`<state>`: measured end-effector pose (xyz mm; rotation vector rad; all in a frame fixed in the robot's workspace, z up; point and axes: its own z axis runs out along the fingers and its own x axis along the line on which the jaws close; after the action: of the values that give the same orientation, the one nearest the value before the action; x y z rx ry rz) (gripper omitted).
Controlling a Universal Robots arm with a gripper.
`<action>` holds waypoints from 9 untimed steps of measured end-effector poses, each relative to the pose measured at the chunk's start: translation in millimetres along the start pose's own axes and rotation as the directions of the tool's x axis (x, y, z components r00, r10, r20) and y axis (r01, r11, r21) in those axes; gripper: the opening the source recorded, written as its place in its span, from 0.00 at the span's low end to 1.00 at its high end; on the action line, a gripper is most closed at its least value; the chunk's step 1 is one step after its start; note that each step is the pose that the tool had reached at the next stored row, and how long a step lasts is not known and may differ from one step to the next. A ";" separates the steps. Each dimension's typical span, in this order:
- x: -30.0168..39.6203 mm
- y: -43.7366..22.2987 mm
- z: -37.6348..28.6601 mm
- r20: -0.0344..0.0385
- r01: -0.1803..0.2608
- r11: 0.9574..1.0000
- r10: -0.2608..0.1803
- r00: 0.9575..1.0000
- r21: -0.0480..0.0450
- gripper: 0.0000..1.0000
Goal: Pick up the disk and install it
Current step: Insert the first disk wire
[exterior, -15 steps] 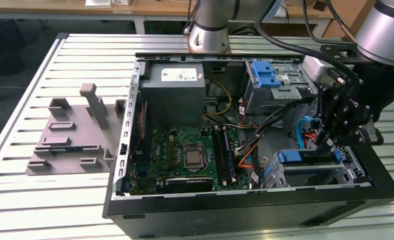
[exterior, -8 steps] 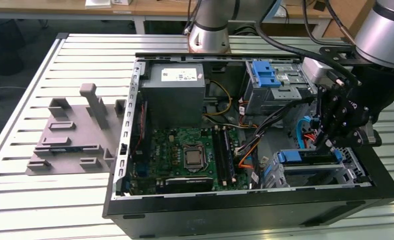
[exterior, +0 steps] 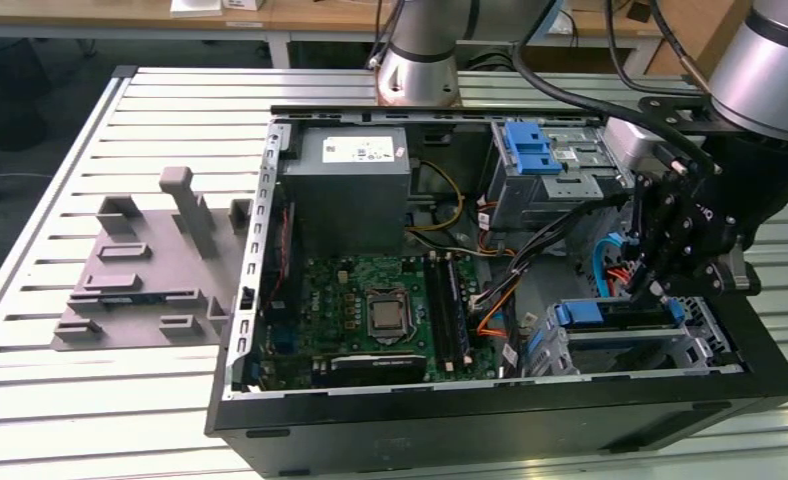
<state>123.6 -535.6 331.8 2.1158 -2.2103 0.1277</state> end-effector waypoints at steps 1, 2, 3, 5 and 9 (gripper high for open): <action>0.0 -0.4 0.2 0.000 0.000 1.000 0.000 1.000 -0.001 0.17; -0.1 -0.8 0.4 0.000 0.000 1.000 0.000 1.000 -0.002 0.17; -0.1 -1.0 0.4 0.000 0.000 1.000 0.000 1.000 -0.002 0.17; -0.1 -1.0 0.6 0.000 0.000 1.000 0.000 1.000 -0.003 0.17; 0.0 -1.1 0.9 0.000 0.000 1.000 0.000 1.000 -0.003 0.17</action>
<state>124.7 -535.8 330.8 2.1138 -2.2095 0.1240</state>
